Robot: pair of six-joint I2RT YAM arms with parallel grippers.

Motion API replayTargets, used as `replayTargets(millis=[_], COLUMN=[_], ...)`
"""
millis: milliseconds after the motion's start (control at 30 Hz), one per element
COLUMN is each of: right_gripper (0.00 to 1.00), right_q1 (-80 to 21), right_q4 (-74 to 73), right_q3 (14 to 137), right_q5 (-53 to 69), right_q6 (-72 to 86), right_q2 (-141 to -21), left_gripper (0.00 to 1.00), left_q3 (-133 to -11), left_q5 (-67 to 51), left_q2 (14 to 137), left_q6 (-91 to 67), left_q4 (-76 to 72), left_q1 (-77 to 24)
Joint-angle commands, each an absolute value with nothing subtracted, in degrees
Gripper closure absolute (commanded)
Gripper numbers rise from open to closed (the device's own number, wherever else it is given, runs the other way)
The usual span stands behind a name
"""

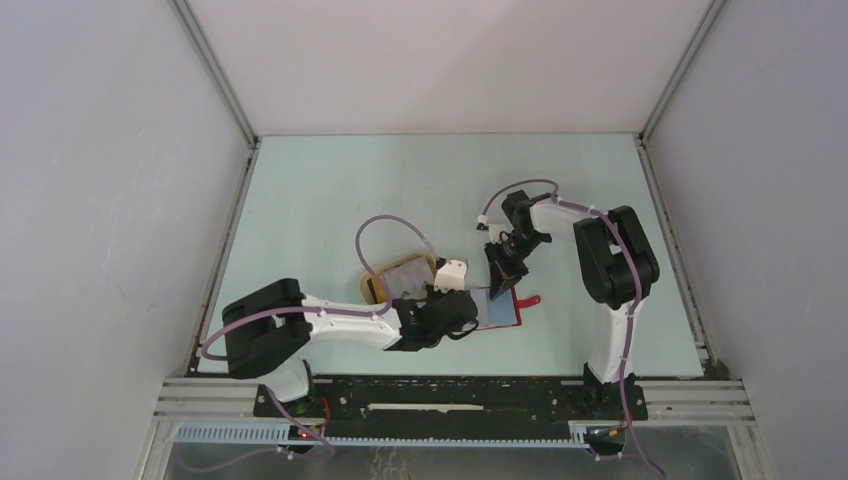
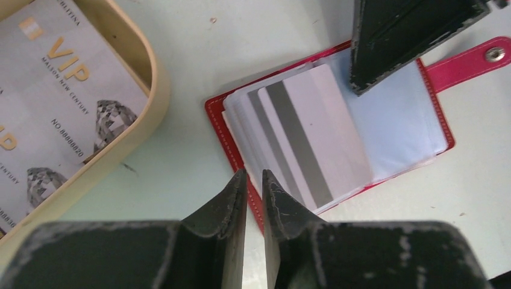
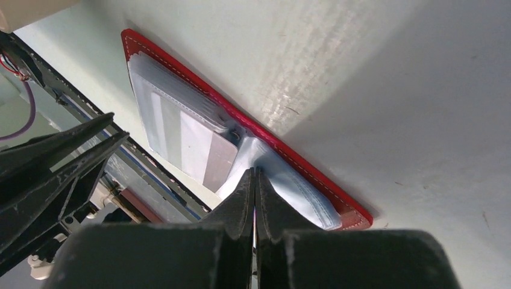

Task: Put the credit cards into the card holder
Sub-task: Insert the credit card into the card holder.

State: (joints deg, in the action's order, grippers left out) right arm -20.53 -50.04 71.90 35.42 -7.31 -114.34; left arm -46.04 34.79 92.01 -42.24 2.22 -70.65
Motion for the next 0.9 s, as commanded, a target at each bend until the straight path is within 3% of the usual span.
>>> replayTargets(millis=[0,867], right_gripper=[0.98,0.96], right_q1=[-22.2,-23.79], right_q4=[-50.02,-48.53], right_q3=[71.81,71.81], right_q5=[33.78,45.44], right_q6=[-6.69,-4.77], right_q2=[-115.05,-114.5], left_gripper=[0.8,0.83], left_q3=[-44.22,-45.98], left_q5=[37.18,33.09], left_q2=[91.26,95.16], left_q6=[-45.26,-44.69], left_q4=[4.07,3.33], left_q1=[-70.4,-70.4])
